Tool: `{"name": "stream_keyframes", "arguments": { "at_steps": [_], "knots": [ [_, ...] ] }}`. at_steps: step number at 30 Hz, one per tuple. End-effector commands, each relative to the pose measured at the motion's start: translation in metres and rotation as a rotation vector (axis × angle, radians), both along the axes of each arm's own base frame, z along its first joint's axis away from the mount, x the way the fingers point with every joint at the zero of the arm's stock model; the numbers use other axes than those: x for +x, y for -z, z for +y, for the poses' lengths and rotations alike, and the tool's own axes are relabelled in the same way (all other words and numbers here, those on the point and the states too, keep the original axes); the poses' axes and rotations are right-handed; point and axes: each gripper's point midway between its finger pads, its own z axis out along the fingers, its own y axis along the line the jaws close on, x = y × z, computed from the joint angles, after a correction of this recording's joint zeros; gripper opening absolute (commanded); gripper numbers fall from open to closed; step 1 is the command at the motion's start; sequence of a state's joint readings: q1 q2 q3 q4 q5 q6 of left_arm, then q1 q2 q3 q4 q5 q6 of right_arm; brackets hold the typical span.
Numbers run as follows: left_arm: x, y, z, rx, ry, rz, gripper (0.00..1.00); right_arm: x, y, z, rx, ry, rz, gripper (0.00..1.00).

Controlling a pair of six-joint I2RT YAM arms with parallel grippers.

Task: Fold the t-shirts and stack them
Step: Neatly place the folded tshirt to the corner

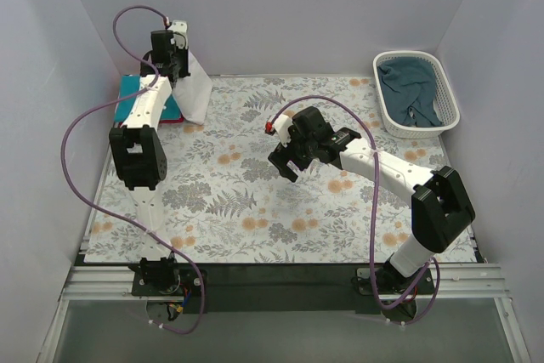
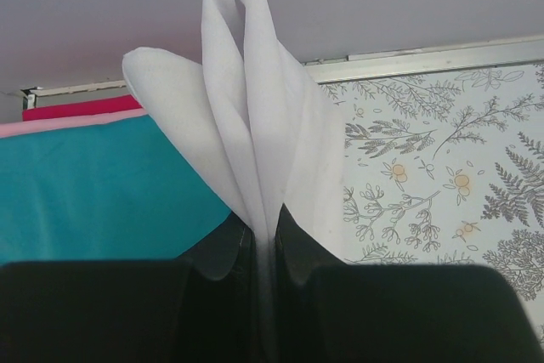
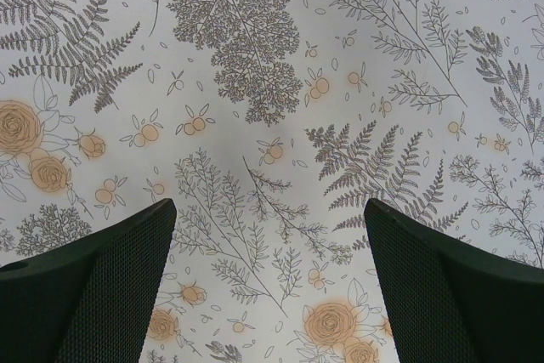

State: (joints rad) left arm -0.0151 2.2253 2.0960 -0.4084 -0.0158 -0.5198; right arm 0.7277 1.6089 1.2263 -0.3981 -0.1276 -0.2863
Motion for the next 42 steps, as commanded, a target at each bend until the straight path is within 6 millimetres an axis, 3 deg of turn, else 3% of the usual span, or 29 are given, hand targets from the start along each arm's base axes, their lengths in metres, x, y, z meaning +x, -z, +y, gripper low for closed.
{"name": "stream_keyframes", "arguments": {
  "at_steps": [1, 18, 26, 27, 37, 42],
  "knots": [
    [-0.018, -0.103, 0.002, 0.005, 0.004, -0.173, 0.0, 0.001, -0.009, 0.002, 0.03, 0.003, -0.01, 0.98],
    [-0.031, -0.146, 0.005, 0.002, 0.007, -0.231, 0.0, 0.002, -0.006, 0.002, 0.02, 0.009, -0.006, 0.98],
    [-0.032, -0.138, 0.007, 0.02, 0.013, -0.212, 0.0, 0.003, -0.004, 0.003, 0.019, 0.011, 0.003, 0.98],
    [-0.032, -0.137, 0.027, 0.026, -0.02, -0.212, 0.0, 0.003, -0.003, 0.003, 0.019, 0.012, 0.005, 0.98],
    [-0.024, -0.121, 0.044, 0.048, -0.014, -0.196, 0.0, 0.002, 0.002, 0.004, 0.014, 0.01, 0.02, 0.98],
    [-0.017, -0.101, 0.058, 0.066, -0.031, -0.164, 0.0, 0.002, 0.004, 0.005, 0.009, 0.009, 0.029, 0.98]
  ]
}}
